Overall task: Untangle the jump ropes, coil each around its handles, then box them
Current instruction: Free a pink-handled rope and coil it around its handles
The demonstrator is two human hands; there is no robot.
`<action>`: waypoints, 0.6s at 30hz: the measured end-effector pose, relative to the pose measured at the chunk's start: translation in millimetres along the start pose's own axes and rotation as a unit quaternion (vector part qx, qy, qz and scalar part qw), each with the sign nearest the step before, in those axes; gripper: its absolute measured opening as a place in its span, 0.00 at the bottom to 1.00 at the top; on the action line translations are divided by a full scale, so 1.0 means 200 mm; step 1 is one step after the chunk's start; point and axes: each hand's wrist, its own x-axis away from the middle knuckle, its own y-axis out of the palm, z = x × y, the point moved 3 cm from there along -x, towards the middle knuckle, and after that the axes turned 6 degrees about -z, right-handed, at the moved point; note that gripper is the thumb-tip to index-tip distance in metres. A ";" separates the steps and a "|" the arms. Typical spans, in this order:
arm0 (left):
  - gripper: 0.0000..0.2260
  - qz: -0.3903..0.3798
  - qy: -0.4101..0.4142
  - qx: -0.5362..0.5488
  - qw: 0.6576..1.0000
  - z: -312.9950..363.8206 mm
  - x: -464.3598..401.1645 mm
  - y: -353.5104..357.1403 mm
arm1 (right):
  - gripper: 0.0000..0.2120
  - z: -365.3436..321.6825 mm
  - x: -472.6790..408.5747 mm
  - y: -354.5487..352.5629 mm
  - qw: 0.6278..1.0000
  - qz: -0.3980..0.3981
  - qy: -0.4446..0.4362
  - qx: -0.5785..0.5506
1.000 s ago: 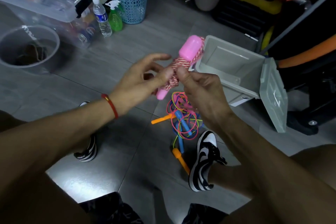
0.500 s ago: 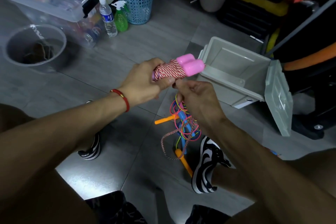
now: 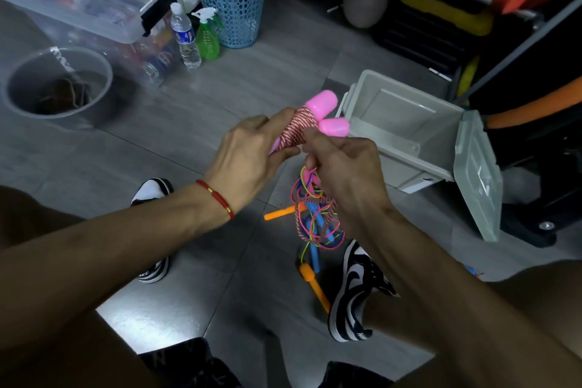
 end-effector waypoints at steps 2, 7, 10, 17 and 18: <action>0.23 0.019 0.038 -0.021 0.999 0.04 0.02 -0.01 | 0.20 -0.01 0.02 -0.01 1.000 0.003 -0.005 -0.017; 0.22 0.026 0.088 -0.006 0.996 0.09 0.06 0.04 | 0.24 -0.01 0.02 -0.06 0.999 0.014 -0.006 -0.032; 0.23 0.008 0.069 0.094 0.993 0.10 0.09 0.02 | 0.25 -0.01 0.02 -0.08 0.999 0.013 -0.036 -0.015; 0.24 -0.125 -0.207 0.493 0.836 0.05 -0.01 -0.06 | 0.22 -0.04 0.01 -0.08 0.990 -0.070 -0.121 0.012; 0.21 -0.198 -0.225 0.545 0.783 0.07 -0.01 -0.07 | 0.21 -0.05 0.01 -0.08 0.988 -0.083 -0.132 0.011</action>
